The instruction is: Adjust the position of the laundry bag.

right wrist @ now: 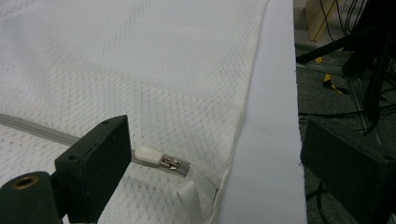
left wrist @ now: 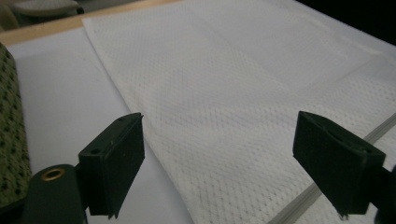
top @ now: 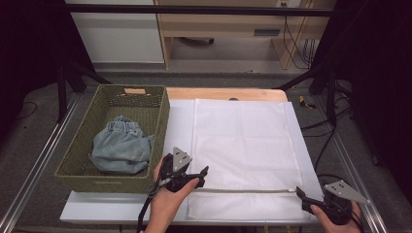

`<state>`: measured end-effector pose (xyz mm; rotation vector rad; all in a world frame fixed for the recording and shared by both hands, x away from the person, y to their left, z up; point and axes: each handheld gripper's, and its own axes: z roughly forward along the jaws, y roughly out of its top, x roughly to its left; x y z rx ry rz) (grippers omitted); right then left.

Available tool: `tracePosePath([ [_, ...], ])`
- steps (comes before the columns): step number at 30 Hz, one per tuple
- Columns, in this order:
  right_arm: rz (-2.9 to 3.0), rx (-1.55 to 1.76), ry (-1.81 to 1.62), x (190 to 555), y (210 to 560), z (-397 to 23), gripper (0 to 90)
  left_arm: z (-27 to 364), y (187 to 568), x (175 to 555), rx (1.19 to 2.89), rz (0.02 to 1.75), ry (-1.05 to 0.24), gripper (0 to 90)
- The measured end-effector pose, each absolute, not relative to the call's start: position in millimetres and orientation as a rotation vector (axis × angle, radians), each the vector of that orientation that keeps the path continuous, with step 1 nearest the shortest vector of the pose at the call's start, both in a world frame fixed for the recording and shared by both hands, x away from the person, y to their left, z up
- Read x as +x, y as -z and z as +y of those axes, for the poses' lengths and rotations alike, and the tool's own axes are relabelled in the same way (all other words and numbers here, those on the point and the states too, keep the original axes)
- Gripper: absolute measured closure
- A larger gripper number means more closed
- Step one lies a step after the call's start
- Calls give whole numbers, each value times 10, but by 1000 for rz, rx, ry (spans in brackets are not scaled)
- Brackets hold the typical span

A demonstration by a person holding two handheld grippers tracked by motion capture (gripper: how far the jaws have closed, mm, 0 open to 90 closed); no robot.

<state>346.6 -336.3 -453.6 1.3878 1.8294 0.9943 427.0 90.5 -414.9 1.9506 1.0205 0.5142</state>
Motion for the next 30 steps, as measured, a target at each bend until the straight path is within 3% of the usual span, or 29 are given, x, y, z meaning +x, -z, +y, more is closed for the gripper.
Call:
tracePosePath([
  [5, 1838, 1406, -988, 3492, 4556, -3368, 103, 878, 4375, 4484, 1910, 1127, -402, 272],
  [17, 1873, 1392, -977, 3537, 4580, -3328, 103, 943, 4642, 4664, 1882, 1285, -341, 295],
  [23, 1875, 1393, -978, 3530, 4576, -3323, 103, 933, 4747, 4733, 1898, 1321, -344, 355],
  [30, 1889, 1391, -975, 3533, 4579, -3304, 101, 913, 4793, 4766, 1896, 1315, -320, 553],
])
